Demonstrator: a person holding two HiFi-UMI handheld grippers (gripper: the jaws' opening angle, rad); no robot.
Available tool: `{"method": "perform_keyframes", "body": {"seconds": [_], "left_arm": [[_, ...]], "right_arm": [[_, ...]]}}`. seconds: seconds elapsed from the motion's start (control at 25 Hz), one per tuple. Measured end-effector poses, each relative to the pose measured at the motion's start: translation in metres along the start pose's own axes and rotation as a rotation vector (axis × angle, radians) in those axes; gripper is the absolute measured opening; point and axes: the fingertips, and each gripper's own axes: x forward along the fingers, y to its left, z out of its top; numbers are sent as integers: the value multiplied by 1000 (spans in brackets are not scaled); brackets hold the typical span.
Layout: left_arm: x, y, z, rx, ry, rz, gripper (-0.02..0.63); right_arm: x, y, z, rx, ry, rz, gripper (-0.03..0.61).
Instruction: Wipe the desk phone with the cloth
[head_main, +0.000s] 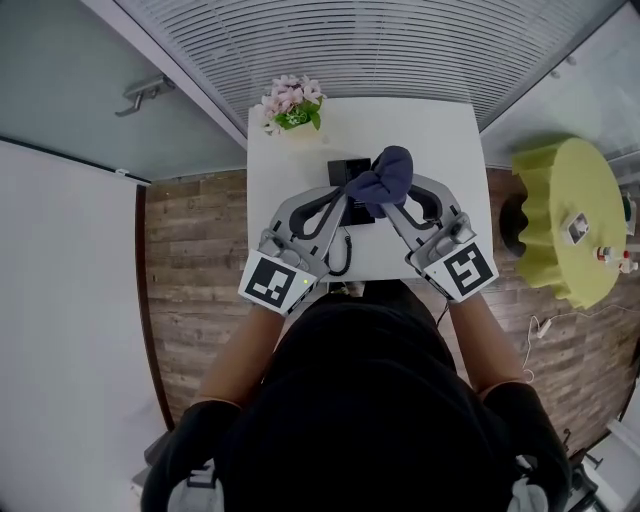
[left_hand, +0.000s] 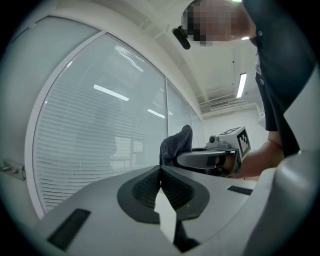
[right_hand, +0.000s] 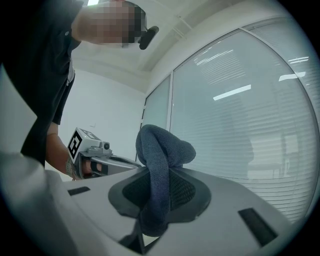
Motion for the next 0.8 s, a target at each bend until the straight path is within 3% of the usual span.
{"method": "perform_keyframes", "body": {"seconds": [0.8], "left_arm": [[9,-8,-2,1,2,-11,11]], "right_arm": [[-10,-2,-8,14,-19,-13,86]]}}
